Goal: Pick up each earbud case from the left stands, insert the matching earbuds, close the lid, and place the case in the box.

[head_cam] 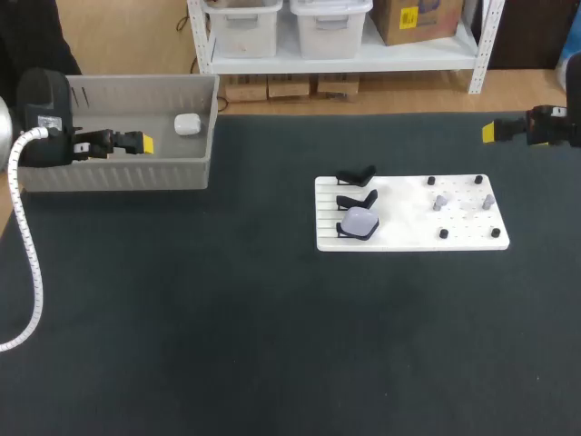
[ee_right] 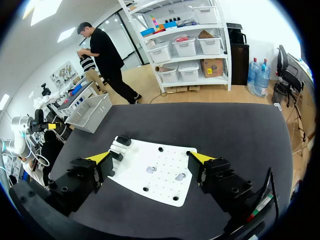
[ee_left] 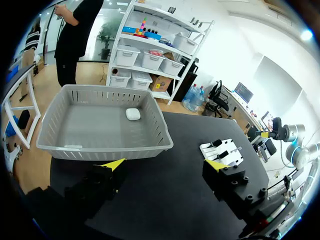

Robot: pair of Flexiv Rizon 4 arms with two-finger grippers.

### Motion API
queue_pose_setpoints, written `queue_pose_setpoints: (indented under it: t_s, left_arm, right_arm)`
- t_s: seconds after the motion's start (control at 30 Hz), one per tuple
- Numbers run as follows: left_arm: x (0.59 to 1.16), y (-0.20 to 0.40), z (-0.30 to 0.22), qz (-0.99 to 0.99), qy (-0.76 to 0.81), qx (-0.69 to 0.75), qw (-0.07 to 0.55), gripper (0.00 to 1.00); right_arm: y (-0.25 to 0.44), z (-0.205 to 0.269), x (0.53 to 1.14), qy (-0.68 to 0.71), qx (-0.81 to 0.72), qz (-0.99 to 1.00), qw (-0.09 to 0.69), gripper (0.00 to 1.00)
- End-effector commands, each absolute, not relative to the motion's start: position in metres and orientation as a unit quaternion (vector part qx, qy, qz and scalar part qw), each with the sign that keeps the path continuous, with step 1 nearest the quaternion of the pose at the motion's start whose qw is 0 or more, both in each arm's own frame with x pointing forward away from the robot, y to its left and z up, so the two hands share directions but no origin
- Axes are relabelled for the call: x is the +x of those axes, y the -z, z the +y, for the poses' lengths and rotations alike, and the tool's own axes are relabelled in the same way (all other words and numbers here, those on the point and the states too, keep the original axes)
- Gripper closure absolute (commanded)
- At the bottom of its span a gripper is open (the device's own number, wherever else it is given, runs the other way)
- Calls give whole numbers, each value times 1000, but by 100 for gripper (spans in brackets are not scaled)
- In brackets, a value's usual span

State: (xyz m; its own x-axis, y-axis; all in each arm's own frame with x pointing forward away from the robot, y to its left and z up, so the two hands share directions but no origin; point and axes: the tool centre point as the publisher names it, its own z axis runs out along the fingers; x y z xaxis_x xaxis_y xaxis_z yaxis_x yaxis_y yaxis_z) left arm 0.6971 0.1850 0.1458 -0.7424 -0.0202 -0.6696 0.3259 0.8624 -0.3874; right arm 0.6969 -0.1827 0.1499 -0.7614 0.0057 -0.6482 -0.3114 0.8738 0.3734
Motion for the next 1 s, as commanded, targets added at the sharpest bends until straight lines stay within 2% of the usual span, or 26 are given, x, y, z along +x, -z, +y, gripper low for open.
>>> queue_pose_setpoints:
  t_s: [0.03,0.53,1.0]
  left_arm:
    - [698,-147,184,901,246,84,347,0]
    - [698,-146,184,898,256,90,347,0]
    - [693,-157,161,795,382,284,376,0]
  right_arm:
    - [-149,-183,697,-237,-85,908,335,0]
    - [-149,-183,697,-237,-85,908,335,0]
    - [-149,-183,697,-237,-85,908,335,0]
